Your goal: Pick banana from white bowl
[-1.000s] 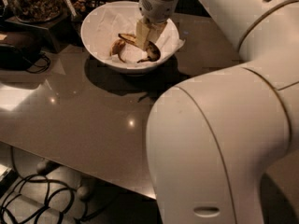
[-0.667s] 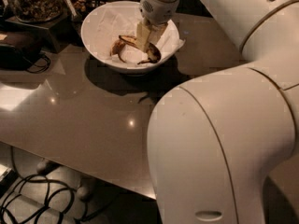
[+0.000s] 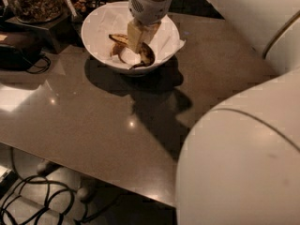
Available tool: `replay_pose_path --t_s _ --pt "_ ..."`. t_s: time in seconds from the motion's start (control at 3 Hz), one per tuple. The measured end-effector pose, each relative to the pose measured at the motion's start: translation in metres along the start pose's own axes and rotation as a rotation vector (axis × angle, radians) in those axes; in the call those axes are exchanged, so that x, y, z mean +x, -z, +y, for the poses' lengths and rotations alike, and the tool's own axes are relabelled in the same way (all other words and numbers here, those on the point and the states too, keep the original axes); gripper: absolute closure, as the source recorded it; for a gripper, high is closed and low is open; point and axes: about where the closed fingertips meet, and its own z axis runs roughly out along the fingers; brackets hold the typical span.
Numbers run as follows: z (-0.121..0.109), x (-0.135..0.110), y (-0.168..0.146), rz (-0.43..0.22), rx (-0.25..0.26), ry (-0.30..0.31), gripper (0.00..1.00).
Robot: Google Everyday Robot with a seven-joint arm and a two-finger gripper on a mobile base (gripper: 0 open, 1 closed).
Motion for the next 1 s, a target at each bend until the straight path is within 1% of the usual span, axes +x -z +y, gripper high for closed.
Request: replay_pose_path --t_s 0.33,0.67,1.0 --pt "0.028 0.013 0.011 0.000 0.016 0.007 1.00" --pt "0.049 0.027 0.018 0.008 0.030 -0.007 1.00" --pt "0.063 0.037 0.024 0.020 0.045 -0.034 1.00"
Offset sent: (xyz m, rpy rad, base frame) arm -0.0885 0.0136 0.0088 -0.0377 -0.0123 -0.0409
